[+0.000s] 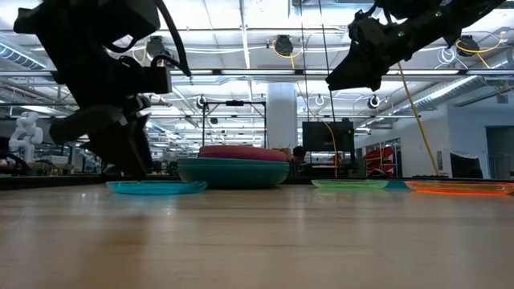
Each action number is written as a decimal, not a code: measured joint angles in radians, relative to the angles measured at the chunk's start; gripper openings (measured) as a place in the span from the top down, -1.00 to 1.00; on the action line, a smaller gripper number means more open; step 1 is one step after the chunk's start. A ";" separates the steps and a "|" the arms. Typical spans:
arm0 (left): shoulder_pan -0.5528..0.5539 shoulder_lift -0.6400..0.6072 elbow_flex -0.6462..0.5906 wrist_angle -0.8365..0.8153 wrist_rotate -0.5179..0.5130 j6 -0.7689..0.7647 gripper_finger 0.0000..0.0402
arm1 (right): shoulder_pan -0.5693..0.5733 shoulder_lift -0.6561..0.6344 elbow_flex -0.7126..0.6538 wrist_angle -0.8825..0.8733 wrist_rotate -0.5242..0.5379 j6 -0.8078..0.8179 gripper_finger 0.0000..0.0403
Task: Stack plastic plates
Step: Stack the bottom light blue plate on top of the light pink plate
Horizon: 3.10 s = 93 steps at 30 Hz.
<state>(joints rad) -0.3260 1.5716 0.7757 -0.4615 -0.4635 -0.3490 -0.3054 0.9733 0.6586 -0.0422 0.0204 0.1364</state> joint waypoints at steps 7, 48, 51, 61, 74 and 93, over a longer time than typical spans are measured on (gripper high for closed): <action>0.010 0.048 0.000 0.041 0.010 0.030 -0.07 | 0.000 0.000 0.000 -0.001 0.000 0.000 0.23; 0.001 0.128 0.001 0.047 -0.010 -0.027 0.52 | 0.000 0.001 0.000 -0.020 0.005 0.000 0.23; -0.014 0.129 0.000 0.048 -0.035 -0.030 0.52 | 0.000 0.001 0.000 -0.020 0.005 0.001 0.23; -0.018 0.129 0.000 0.046 -0.043 -0.053 0.52 | 0.000 0.002 0.000 -0.021 0.005 0.001 0.23; -0.018 0.128 0.000 0.045 -0.044 -0.053 0.52 | 0.000 0.001 0.000 -0.022 0.005 0.001 0.23; -0.018 0.128 -0.001 0.045 -0.042 -0.057 0.87 | 0.000 0.001 0.000 -0.023 0.005 0.002 0.23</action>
<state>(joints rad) -0.3443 1.7000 0.7750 -0.4168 -0.5060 -0.4057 -0.3054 0.9748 0.6586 -0.0650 0.0250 0.1379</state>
